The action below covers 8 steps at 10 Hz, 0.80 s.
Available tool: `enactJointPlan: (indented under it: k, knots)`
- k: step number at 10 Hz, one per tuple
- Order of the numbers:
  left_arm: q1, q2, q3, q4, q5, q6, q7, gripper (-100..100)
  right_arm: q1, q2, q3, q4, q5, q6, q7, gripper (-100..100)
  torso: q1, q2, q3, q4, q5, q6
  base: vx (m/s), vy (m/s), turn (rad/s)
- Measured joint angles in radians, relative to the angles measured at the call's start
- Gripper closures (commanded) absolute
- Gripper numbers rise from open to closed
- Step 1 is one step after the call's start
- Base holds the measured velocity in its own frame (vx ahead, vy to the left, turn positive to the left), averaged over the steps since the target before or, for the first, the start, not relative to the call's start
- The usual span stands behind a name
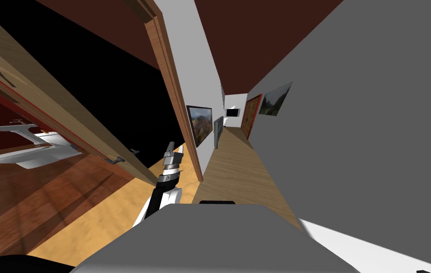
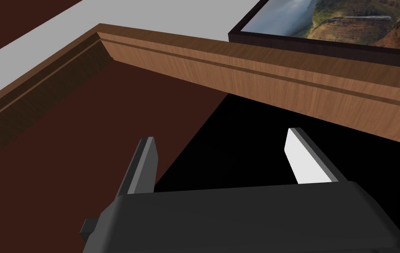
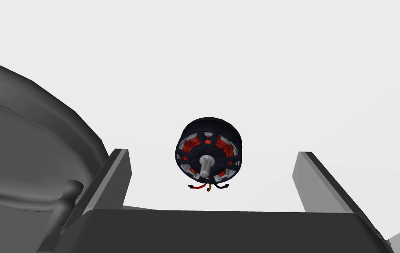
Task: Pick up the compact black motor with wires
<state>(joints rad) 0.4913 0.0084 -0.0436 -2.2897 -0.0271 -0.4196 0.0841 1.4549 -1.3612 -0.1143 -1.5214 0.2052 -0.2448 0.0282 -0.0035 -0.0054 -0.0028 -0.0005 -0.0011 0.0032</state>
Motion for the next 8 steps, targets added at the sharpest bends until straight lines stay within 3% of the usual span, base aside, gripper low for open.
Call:
enactJointPlan:
  k: [4, 5, 6, 8]
  knots:
    - [0.0, 0.0, 0.0, 0.0, 0.0, 0.0, 0.0, 0, 0.0, 0.0, -0.001, 0.0, 0.0, -0.001, 0.0, 100, 0.0, 0.0, 0.0, 0.0, -0.001, 0.0, 0.0, 0.0, 0.0]
    - [0.0, 0.0, 0.0, 0.0, 0.0, 0.0, 0.0, 0, 0.0, 0.0, -0.001, 0.0, 0.0, 0.0, 0.0, 0, 0.0, 0.0, 0.0, 0.0, -0.001, 0.0, 0.0, 0.0, 0.0]
    - [0.0, 0.0, 0.0, 0.0, 0.0, 0.0, 0.0, 0, 0.001, 0.0, -0.001, 0.0, 0.0, 0.0, 0.0, 100, 0.0, 0.0, 0.0, 0.0, -0.001, 0.0, -0.006, 0.022, -0.067]
    - [0.0, 0.0, 0.0, 0.0, 0.0, 0.0, 0.0, 0, 0.047, -0.033, -0.045, -0.004, -0.013, -0.018, -0.012, 100, 0.003, 0.001, 0.001, 0.0, -0.001, 0.0, -0.021, 0.038, -0.063]
